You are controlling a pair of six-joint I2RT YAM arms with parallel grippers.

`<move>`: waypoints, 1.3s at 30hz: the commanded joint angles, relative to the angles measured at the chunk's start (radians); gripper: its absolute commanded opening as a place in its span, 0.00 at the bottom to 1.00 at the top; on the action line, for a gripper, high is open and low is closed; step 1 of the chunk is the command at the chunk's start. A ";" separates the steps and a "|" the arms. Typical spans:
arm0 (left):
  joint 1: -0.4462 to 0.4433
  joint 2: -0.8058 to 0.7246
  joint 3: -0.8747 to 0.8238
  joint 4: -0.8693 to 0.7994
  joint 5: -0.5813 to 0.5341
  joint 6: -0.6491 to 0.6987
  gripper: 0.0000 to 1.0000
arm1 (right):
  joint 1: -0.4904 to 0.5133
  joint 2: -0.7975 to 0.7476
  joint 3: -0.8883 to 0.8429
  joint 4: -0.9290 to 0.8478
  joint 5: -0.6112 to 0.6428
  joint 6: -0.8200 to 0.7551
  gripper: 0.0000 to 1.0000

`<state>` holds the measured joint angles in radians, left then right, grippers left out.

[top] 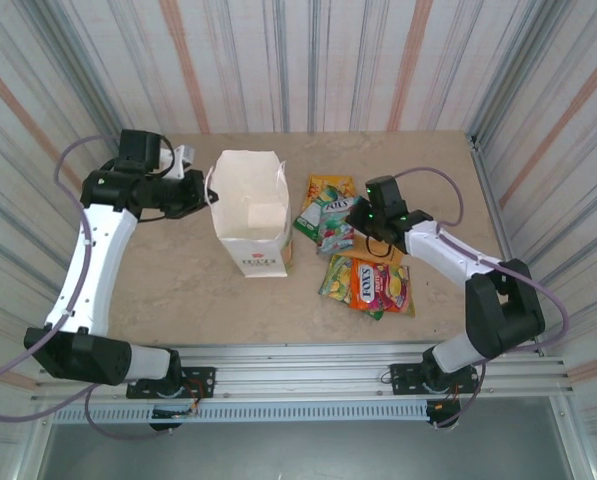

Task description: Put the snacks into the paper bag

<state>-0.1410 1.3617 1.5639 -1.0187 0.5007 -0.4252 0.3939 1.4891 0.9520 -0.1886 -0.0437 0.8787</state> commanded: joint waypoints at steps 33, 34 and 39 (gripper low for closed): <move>-0.057 0.126 0.049 0.079 0.023 -0.019 0.00 | -0.275 0.293 0.029 0.193 -0.662 -0.345 0.25; -0.058 0.128 0.053 0.078 0.013 -0.019 0.00 | -0.276 0.270 0.029 0.189 -0.661 -0.346 0.21; -0.072 0.143 0.079 0.063 -0.030 -0.020 0.00 | -0.279 0.121 0.052 0.127 -0.623 -0.360 0.04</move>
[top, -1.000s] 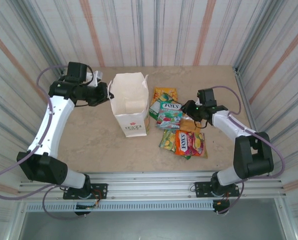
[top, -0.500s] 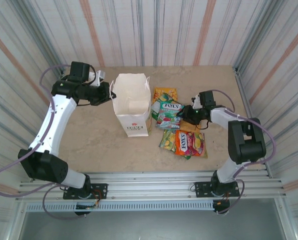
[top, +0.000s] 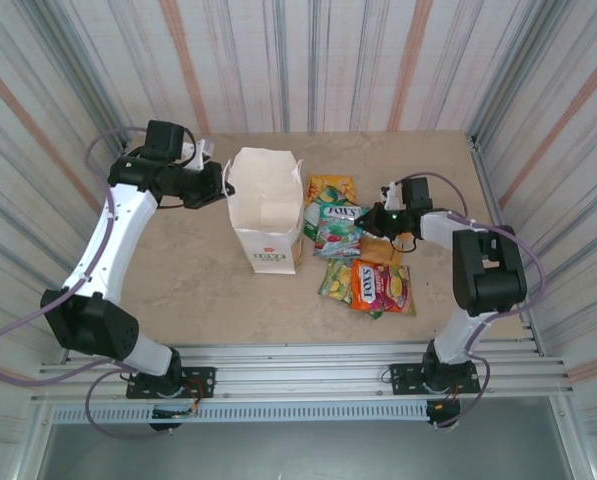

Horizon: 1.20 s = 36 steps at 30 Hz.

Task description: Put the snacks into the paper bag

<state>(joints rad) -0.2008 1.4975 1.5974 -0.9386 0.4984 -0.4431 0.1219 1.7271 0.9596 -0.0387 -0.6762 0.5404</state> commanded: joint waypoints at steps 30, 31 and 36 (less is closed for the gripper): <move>-0.042 0.026 0.068 -0.055 -0.110 -0.001 0.00 | 0.416 -0.337 0.789 -0.207 0.228 0.076 0.00; -0.044 0.027 0.068 -0.058 -0.117 -0.001 0.00 | 0.431 -0.333 0.791 -0.205 0.230 0.084 0.00; -0.044 0.036 0.070 -0.059 -0.121 -0.003 0.00 | 0.500 -0.305 0.781 -0.219 0.249 0.129 0.00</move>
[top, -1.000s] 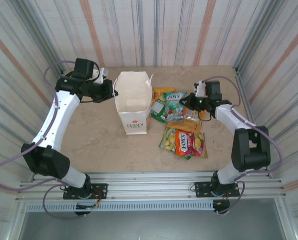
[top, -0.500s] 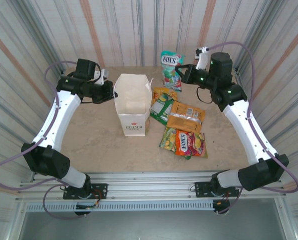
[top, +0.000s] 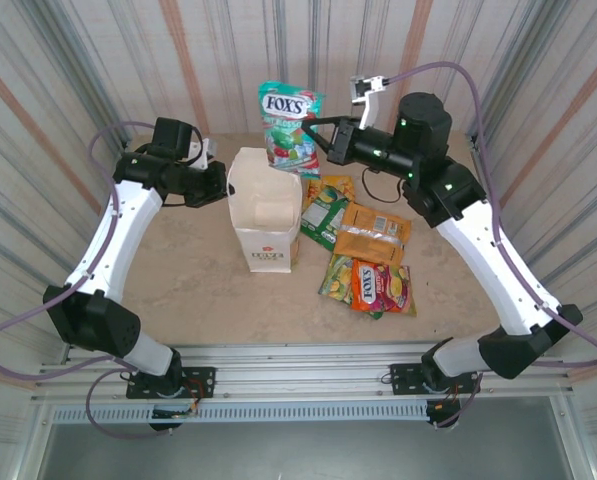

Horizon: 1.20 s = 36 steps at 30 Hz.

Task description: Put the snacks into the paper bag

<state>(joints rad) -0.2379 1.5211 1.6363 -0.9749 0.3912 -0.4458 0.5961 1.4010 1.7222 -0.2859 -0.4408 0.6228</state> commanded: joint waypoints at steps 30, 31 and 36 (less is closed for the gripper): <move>0.033 0.022 0.039 -0.065 -0.052 0.045 0.00 | 0.138 0.109 0.018 -0.228 0.300 0.017 0.52; 0.040 0.026 0.045 -0.071 -0.057 0.052 0.00 | 0.136 0.098 0.016 -0.235 0.308 0.008 0.53; 0.070 0.050 0.071 -0.089 -0.046 0.080 0.00 | 0.117 0.036 -0.039 -0.233 0.317 -0.008 0.53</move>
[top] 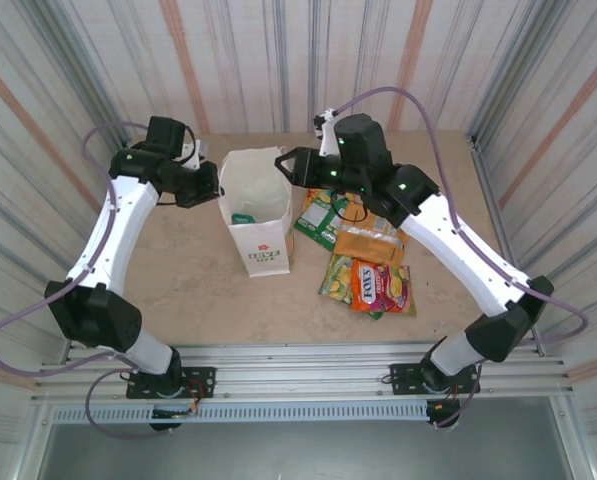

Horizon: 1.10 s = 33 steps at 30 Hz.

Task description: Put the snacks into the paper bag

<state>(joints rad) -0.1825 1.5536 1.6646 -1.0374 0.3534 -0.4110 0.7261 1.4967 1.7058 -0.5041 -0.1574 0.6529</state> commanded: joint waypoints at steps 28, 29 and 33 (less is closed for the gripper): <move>0.038 -0.056 0.095 -0.076 -0.041 0.068 0.56 | -0.185 -0.286 -0.393 -0.095 0.073 0.018 0.56; 0.038 -0.081 0.086 -0.075 -0.048 0.070 0.61 | -0.195 -0.288 -0.403 -0.102 0.069 0.020 0.56; 0.040 -0.161 0.068 -0.097 -0.102 0.077 0.64 | -0.218 -0.284 -0.437 -0.120 0.047 0.019 0.56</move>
<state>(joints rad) -0.1501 1.4563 1.7481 -1.1046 0.3012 -0.3401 0.5198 1.2285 1.2930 -0.5861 -0.0834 0.6548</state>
